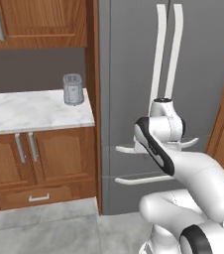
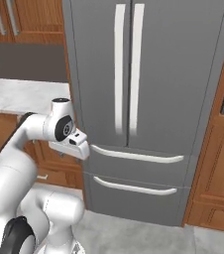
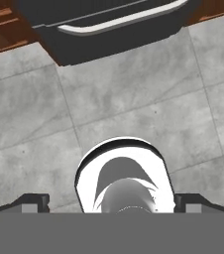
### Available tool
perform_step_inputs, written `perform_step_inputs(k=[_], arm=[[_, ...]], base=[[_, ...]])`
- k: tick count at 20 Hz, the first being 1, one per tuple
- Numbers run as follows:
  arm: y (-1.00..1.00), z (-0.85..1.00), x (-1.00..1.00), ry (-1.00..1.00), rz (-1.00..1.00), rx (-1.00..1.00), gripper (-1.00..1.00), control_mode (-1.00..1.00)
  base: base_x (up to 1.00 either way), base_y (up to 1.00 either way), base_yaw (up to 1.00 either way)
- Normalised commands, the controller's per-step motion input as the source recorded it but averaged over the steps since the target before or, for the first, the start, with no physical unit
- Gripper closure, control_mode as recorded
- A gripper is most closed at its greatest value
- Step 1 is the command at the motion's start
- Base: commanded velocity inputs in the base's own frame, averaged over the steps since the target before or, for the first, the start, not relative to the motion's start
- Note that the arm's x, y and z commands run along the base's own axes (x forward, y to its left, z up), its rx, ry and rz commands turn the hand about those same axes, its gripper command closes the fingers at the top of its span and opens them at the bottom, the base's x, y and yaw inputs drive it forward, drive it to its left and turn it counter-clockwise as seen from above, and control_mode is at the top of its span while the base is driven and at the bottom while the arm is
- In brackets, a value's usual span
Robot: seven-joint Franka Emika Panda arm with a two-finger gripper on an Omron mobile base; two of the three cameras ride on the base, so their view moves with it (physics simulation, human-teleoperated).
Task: Place one of the steaks on the plate and the other in the bowl. Then place the bowl in the fridge.
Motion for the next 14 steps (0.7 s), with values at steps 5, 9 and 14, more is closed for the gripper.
perform_step_inputs(k=[5,9,14], arm=[[0.0,0.0,0.0,0.0,0.0,0.0,-1.0,1.0],[0.0,0.0,0.0,0.0,0.0,0.0,-1.0,1.0],[0.0,0.0,0.0,0.0,0.0,0.0,-1.0,1.0]], base=[[-0.31,-0.61,0.03],[-0.11,-0.26,0.0],[0.05,0.0,-0.01]])
